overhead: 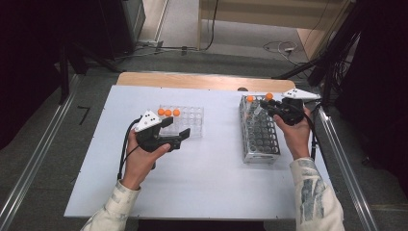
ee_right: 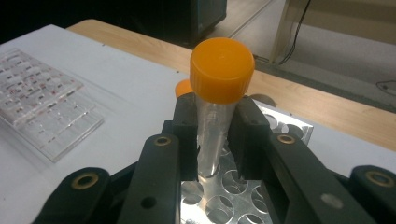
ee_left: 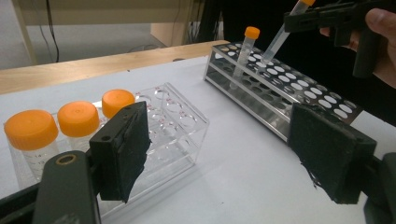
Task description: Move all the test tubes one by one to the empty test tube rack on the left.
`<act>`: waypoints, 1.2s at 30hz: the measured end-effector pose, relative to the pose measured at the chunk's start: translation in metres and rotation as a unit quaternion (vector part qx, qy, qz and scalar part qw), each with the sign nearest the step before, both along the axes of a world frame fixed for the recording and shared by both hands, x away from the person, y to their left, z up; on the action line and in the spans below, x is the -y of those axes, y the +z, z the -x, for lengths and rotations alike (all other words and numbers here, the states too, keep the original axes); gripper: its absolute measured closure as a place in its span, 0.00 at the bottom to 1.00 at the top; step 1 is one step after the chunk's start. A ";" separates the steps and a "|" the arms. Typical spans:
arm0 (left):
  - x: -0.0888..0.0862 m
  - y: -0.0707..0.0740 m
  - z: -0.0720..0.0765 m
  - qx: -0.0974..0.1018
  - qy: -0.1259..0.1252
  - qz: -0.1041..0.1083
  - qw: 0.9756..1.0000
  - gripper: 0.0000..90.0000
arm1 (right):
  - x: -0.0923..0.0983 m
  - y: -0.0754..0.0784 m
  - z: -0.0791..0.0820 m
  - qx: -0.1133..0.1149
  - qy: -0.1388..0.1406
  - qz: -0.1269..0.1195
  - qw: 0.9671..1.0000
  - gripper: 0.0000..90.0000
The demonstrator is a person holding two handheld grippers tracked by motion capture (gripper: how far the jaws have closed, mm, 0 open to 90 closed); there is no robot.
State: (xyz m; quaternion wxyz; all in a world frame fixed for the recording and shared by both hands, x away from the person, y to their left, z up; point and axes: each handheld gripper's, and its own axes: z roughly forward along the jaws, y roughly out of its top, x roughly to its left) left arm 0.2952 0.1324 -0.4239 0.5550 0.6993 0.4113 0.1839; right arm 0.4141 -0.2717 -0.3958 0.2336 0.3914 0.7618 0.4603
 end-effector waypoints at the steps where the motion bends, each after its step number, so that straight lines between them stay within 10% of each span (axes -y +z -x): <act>1: 0.000 0.000 0.000 0.000 -0.001 0.002 1.000 0.24 | 0.001 0.002 0.002 0.003 0.001 0.000 1.000 0.80; 20: 0.003 0.003 0.002 -0.001 -0.002 0.010 1.000 0.23 | -0.056 0.017 0.047 0.006 0.090 -0.002 0.996 0.80; 36: 0.011 0.004 0.006 0.005 -0.022 0.011 1.000 0.24 | -0.119 -0.008 0.077 -0.025 0.182 0.028 0.983 0.80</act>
